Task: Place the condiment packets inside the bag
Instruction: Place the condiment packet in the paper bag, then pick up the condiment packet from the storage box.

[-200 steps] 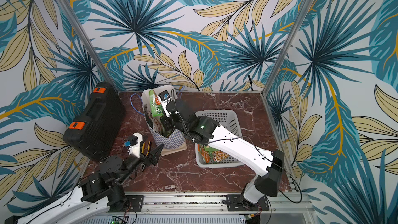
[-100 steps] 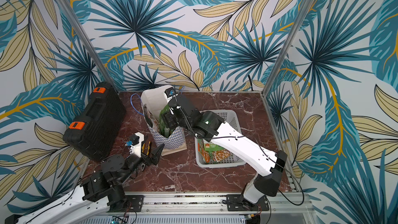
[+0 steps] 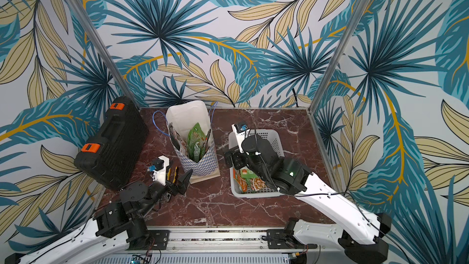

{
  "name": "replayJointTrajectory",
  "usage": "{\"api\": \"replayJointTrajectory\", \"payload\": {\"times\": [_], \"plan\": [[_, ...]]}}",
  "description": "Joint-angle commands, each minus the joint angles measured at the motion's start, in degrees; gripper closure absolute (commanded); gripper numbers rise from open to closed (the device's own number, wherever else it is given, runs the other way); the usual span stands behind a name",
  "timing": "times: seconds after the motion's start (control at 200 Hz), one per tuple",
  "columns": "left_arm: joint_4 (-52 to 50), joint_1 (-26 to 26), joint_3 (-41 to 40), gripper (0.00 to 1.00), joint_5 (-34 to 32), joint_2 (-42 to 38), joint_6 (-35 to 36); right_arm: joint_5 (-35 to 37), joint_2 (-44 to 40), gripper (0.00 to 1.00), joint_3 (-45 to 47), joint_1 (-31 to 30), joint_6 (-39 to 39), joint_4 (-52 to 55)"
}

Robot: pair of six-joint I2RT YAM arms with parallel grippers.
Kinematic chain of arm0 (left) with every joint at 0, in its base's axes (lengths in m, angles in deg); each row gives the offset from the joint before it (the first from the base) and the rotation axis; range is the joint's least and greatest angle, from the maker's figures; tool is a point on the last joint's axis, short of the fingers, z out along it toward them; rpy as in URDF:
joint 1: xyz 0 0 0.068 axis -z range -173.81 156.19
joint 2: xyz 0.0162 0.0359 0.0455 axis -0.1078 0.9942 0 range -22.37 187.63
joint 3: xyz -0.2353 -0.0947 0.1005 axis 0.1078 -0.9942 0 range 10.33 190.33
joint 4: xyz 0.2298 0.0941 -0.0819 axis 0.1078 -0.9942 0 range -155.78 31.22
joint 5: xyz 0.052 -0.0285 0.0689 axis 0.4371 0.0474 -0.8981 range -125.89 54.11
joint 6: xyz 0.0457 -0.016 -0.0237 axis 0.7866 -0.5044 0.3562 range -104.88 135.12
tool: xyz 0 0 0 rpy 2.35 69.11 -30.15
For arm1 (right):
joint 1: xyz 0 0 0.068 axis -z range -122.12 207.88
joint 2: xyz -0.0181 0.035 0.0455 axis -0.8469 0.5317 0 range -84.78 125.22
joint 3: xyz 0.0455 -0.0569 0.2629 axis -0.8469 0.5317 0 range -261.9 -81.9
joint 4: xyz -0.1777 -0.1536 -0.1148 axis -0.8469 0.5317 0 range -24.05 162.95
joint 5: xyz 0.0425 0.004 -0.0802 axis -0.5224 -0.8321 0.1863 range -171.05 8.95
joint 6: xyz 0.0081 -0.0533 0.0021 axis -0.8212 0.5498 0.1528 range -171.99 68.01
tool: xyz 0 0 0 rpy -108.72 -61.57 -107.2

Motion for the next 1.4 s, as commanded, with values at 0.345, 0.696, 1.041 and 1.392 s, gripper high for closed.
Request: {"api": "replayJointTrajectory", "payload": {"times": [0.345,0.696,1.041,1.392], "plan": [[-12.61,0.62,24.17,0.0,4.93,16.69,-6.76,8.64,-19.99,0.0,26.53,11.88,-3.13,-8.26],[-19.03,7.25,43.85,0.0,0.02,36.84,-4.91,18.98,-23.07,0.01,35.16,14.44,-8.03,-11.46],[-22.76,13.66,59.86,0.0,-7.86,57.34,-2.66,28.64,-30.26,0.0,39.1,14.5,-10.27,-11.4],[-35.7,12.41,80.24,0.0,-4.83,81.1,-7.25,33.44,-33.3,0.01,41.95,14.49,-10.94,-12.49]]}}
